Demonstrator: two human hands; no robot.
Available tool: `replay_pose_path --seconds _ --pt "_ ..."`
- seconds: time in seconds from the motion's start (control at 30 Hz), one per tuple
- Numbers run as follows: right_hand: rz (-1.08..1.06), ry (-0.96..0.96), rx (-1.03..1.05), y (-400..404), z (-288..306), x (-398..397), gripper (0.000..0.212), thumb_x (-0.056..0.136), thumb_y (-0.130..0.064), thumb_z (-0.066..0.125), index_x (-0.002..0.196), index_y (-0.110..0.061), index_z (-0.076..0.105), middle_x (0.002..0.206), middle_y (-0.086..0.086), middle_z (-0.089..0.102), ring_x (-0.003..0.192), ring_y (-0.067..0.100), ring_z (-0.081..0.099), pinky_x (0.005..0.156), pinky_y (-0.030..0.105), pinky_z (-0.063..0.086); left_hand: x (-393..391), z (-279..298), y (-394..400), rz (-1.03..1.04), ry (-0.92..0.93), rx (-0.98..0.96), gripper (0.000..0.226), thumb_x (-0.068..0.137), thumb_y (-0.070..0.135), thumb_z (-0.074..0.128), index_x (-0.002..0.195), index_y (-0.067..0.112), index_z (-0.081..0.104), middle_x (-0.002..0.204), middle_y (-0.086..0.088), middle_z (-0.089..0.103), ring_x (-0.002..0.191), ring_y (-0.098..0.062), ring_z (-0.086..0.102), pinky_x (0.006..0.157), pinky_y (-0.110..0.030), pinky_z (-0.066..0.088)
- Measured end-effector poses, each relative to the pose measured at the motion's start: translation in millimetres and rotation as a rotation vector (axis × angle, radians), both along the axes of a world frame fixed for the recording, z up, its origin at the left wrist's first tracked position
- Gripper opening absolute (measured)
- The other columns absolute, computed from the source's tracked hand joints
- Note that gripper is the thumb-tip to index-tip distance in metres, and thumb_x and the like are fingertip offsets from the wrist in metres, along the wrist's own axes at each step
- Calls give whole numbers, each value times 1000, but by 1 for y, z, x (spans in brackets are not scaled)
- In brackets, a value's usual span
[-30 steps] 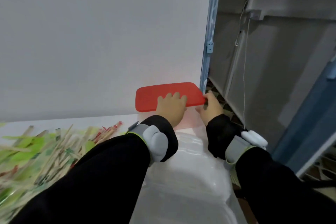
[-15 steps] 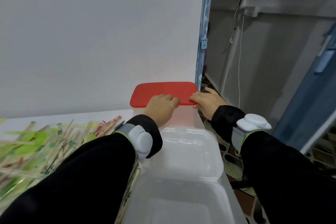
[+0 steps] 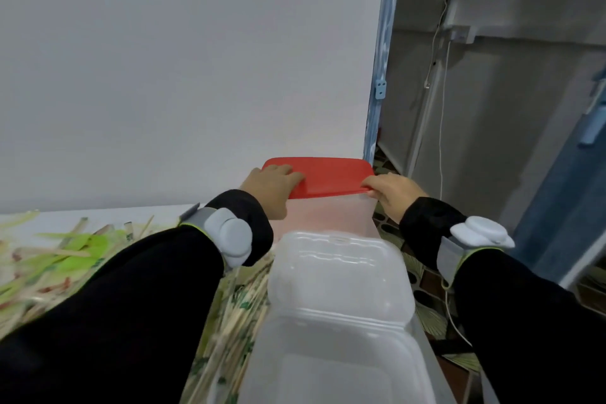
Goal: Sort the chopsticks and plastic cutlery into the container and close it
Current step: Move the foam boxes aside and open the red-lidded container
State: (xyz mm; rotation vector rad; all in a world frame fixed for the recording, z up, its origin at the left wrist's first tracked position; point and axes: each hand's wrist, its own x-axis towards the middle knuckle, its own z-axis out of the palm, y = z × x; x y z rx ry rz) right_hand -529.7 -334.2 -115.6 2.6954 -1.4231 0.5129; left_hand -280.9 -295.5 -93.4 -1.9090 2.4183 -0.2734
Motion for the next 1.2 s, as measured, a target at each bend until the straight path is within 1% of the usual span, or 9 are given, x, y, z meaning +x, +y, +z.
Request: replay_pose_path --seconds 0.1,0.27,0.4,0.5,0.6,0.7,0.83,1.03,1.2 --pt "0 -51 6 2 -4 -2 28 98 -14 43 120 -6 59 116 10 64 106 27 56 86 27 35 19 9 1 142 -16 80 58 78 3 48 132 20 40 124 -5 50 111 -28 52 86 -39 45" --pt "-30 -76 22 2 0 2 30 99 -17 42 123 -7 58 119 11 64 110 28 56 94 30 35 18 12 1 132 -15 94 44 83 -2 43 124 12 51 113 -12 57 87 -25 51 74 -29 40" --pt "-44 -116 48 2 1 2 30 99 -17 41 124 -8 57 120 11 63 111 29 56 93 32 40 20 22 -8 154 56 101 46 82 -1 41 123 13 55 115 -10 60 101 -29 59 84 -34 48" --pt "-20 -165 28 1 -4 -2 30 98 -14 43 123 -7 58 121 9 62 113 27 56 95 31 40 17 28 -12 170 57 185 43 75 7 49 117 13 52 110 -7 56 97 -29 58 81 -36 49" --pt "19 -209 6 0 -10 -6 29 97 -11 44 121 -5 60 120 10 64 112 27 57 97 30 40 16 35 -19 282 421 307 39 64 19 56 102 12 58 95 -3 55 88 -24 56 71 -29 45" --pt "42 -264 -45 -2 -13 -5 28 96 -10 45 111 2 65 106 17 68 100 32 63 93 33 43 19 34 -40 452 755 169 30 88 24 54 107 2 62 102 -15 62 87 -28 54 64 -29 38" --pt "55 -347 -59 -5 -20 -3 30 88 -13 46 99 4 68 93 18 71 88 34 68 89 46 51 15 16 -62 573 760 42 47 97 32 49 117 -10 55 121 -24 59 109 -36 56 80 -34 39" --pt "16 -356 -80 -15 -19 -2 24 94 -13 47 99 0 66 91 18 69 88 33 66 87 47 51 10 1 -73 669 803 14 47 90 27 62 120 -9 52 125 -21 57 114 -35 55 85 -34 41" --pt "74 -277 -157 -17 -9 7 34 86 -25 39 75 -4 64 61 8 64 55 26 62 47 28 50 8 0 -72 460 827 -348 47 88 17 63 126 -1 42 131 -18 40 114 -36 49 97 -41 39"
